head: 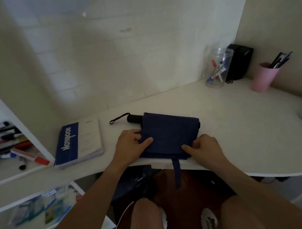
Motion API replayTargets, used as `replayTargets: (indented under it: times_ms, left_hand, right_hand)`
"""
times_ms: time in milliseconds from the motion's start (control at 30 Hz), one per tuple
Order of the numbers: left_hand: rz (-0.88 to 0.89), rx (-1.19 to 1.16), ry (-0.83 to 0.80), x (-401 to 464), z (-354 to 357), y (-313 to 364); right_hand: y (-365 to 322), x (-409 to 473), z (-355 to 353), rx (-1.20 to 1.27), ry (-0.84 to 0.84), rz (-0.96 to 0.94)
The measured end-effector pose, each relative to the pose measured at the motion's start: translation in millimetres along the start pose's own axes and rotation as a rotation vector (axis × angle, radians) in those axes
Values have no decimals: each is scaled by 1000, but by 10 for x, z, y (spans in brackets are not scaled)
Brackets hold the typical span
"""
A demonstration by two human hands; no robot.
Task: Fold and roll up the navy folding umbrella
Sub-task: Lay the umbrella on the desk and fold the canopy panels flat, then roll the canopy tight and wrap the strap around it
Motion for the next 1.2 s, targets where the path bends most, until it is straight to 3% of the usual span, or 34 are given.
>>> replayTargets:
  times_ms: [133, 200, 267, 300, 367, 467, 533, 700, 867, 1067, 1200]
  left_hand:
    - [23, 135, 4, -86, -25, -86]
    - [50, 164, -5, -99, -8, -89]
    - [69, 181, -25, -89, 14, -108]
    - [79, 185, -37, -86, 20, -106]
    - [80, 181, -56, -83, 20, -76]
    - [58, 171, -32, -95, -55, -45]
    - [104, 166, -38, -84, -105, 9]
    - [518, 310, -275, 84, 127, 412]
    - [477, 418, -418, -130, 346, 191]
    - [408, 420, -415, -190, 503, 329]
    - [390, 443, -419, -178, 571, 428]
  right_hand:
    - [-38, -49, -70, -187, -17, -20]
    - [-111, -139, -147, -261, 235, -60]
    - [-298, -240, -205, -82, 518, -229]
    - [-384, -248, -190, -29, 579, -359]
    - [-456, -148, -66, -144, 444, -522]
    - [-242, 23, 238, -478, 147, -545]
    - [-76, 56, 368, -573, 138, -565]
    - [-16, 55, 419, -554, 127, -576]
    - [86, -9, 424, -524, 139, -578]
    - [267, -69, 226, -484, 125, -561]
    - [-35, 6, -206, -394, 76, -453]
Point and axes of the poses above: each hand's wrist, its own x-axis towards the middle knuckle, its own z-axis out of the palm, y = z × x, the point moved 1 cm from there along x, towards the middle knuckle, and after that the axes turned 14 degrees about z, right-handed, at the moved point
